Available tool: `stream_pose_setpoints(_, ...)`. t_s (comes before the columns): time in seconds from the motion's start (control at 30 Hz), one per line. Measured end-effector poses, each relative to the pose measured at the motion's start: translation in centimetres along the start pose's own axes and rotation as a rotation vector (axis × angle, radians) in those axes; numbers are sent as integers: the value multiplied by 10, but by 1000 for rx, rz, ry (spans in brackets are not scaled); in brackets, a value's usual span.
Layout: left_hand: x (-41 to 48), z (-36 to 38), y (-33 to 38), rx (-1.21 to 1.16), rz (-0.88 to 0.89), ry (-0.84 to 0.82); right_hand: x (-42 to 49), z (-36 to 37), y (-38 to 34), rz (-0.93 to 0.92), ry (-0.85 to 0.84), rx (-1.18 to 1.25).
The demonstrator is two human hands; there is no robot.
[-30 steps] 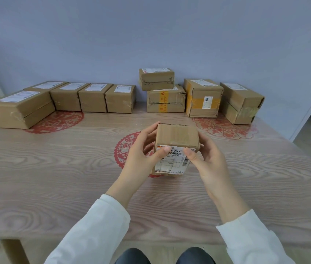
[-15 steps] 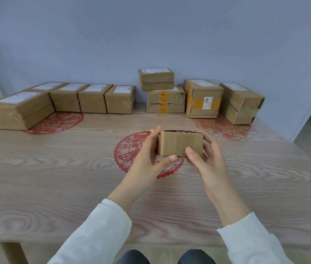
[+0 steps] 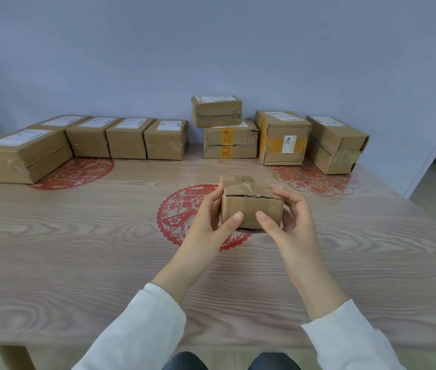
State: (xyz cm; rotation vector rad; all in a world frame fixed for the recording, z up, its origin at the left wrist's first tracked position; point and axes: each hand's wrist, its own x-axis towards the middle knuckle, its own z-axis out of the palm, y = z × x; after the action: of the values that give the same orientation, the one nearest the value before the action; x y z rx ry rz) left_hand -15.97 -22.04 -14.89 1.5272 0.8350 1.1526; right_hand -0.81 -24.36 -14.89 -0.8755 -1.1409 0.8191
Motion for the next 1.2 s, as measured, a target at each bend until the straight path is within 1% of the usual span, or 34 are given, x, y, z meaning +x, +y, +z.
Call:
stream_pose_setpoints(0.13, 1, 2, -1, -57, -15, 25, -1, 1, 4, -1, -26, -9)
stream_pose_setpoints(0.27, -1, 2, -1, -64, -17, 6, -2, -1, 5, 11, 29, 7)
stream_pose_setpoints(0.37, 0, 0, 1, -106, -79, 10, -2, -1, 9, -2, 7, -20)
stream_pose_setpoints(0.5, 2, -2, 3, -196, -158, 58, -4, -1, 7, 15, -31, -14)
stream_pose_setpoints(0.57, 3, -3, 2, -207, -150, 79, -5, 0, 6, 77, -19, 19)
stream_pose_setpoints(0.63, 4, -4, 0, -205, -108, 97, -3, 1, 9, 208, -12, 43)
stream_pose_setpoints(0.7, 4, -5, -2, -204, -69, 95, -1, 1, 12, 341, -62, 95)
stream_pose_setpoints(0.77, 2, -8, -4, -189, -45, 55, 0, 0, 13, 378, -115, 143)
stream_pose_setpoints(0.87, -1, -9, -6, -184, -70, 14, -2, -2, 13, 363, -119, 151)
stream_pose_setpoints(1.0, 1, -8, -7, -149, -118, 70, -4, -3, 13, 332, -76, 109)
stream_pose_setpoints(1.2, 0, -7, -7, -78, -142, 12, -4, -3, 12, 329, -36, 88)
